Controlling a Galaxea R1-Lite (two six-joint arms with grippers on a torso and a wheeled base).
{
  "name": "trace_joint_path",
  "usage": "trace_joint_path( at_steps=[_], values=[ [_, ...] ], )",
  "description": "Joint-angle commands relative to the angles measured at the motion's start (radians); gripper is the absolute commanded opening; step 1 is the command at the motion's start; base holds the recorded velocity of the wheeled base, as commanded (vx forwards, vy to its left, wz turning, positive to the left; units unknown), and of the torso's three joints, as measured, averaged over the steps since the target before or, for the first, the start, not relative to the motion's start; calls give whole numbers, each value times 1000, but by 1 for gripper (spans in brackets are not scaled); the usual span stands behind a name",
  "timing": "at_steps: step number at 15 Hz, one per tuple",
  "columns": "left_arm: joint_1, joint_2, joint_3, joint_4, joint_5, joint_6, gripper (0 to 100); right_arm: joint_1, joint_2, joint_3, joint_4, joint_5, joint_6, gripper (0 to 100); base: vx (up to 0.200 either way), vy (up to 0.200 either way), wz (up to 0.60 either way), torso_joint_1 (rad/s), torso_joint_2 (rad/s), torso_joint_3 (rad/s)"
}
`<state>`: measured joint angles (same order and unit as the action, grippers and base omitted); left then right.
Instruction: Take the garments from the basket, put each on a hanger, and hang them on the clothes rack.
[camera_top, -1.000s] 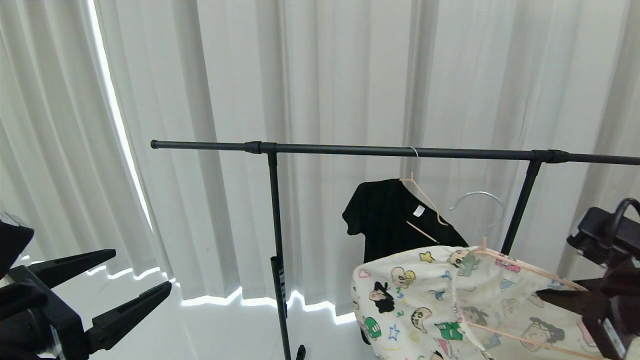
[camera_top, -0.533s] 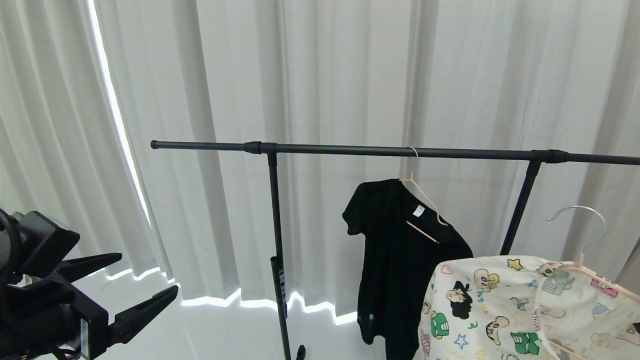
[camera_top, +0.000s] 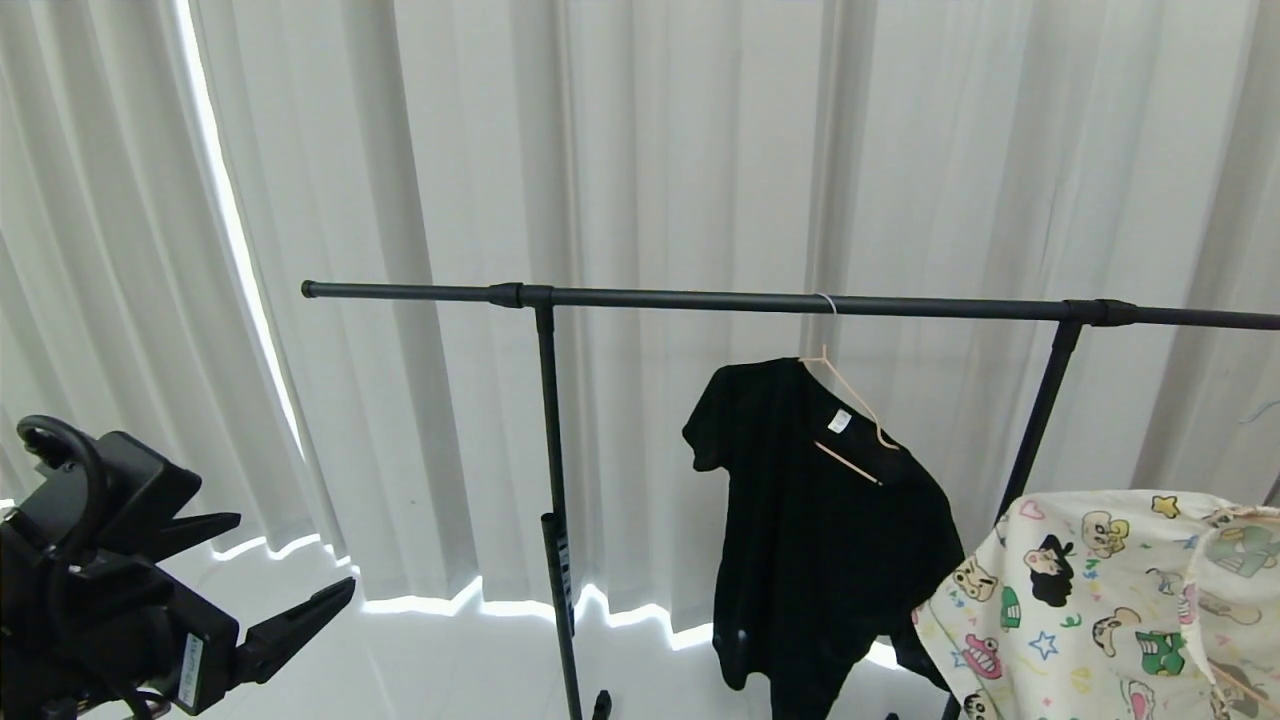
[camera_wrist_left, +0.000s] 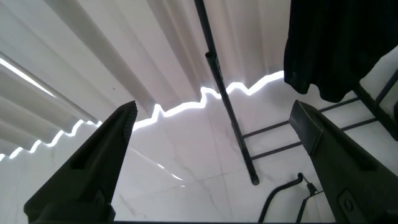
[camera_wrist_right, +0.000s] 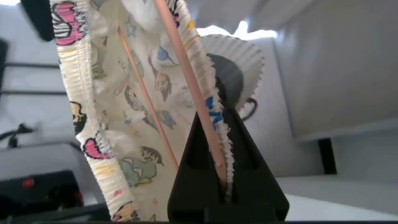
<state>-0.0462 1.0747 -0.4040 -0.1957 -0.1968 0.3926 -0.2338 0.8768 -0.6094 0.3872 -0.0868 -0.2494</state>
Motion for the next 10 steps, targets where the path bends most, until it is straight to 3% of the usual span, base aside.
trace_joint_path(
  at_steps=[1,7,10],
  values=[
    [0,7,-1,-1,0,0,100,-22,48,0,-41,-19,-1,0,0,0,0,0,0,0],
    [0,-2,-9,-1,37,-1,100,-18,54,2,-73,-22,-4,0,0,0,0,0,0,0],
    [0,-4,-10,-2,37,-1,100,-18,54,2,-73,-19,-19,0,0,-200,0,-2,-1,-1]
  ],
)
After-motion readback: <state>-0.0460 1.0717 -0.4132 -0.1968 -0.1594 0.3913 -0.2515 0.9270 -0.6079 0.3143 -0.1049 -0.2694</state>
